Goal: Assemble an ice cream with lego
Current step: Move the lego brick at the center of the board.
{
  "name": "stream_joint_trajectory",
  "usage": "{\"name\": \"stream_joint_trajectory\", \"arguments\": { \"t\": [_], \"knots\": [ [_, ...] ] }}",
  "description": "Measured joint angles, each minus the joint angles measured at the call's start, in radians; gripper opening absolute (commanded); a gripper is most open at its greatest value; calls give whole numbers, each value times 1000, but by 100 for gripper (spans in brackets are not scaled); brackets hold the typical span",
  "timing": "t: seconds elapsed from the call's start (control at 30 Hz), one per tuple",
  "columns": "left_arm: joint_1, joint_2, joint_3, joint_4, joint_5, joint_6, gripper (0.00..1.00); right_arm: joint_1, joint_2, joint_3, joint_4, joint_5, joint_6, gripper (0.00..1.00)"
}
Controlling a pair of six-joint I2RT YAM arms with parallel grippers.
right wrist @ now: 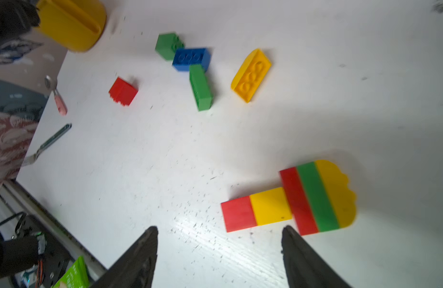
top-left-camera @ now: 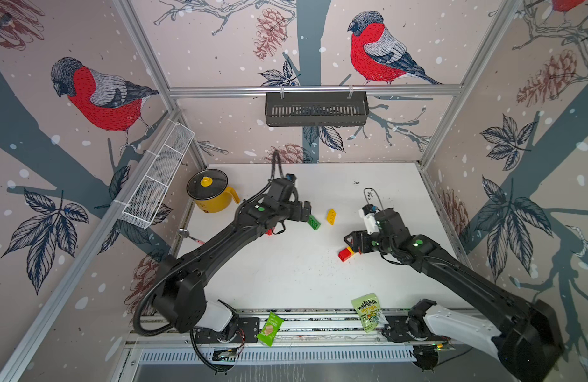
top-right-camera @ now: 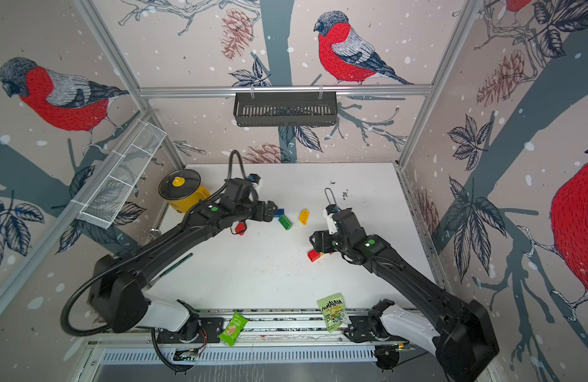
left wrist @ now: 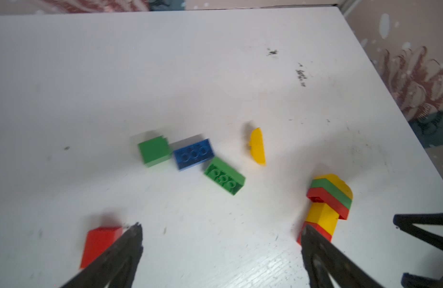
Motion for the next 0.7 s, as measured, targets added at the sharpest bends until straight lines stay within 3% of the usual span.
{"name": "stream_joint_trajectory", "arguments": {
  "t": [0.13,0.27,0.7],
  "knots": [
    [74,-189,-203,48,-8,-37,98,103,154,41,18,-7,33,78],
    [114,-293,-297,69,-21,-56,98,156,283,76,35,-16,60,78],
    [146,-328,-349,82,-29,-74,98,205,443,153,11,-2,70,77]
  ]
}}
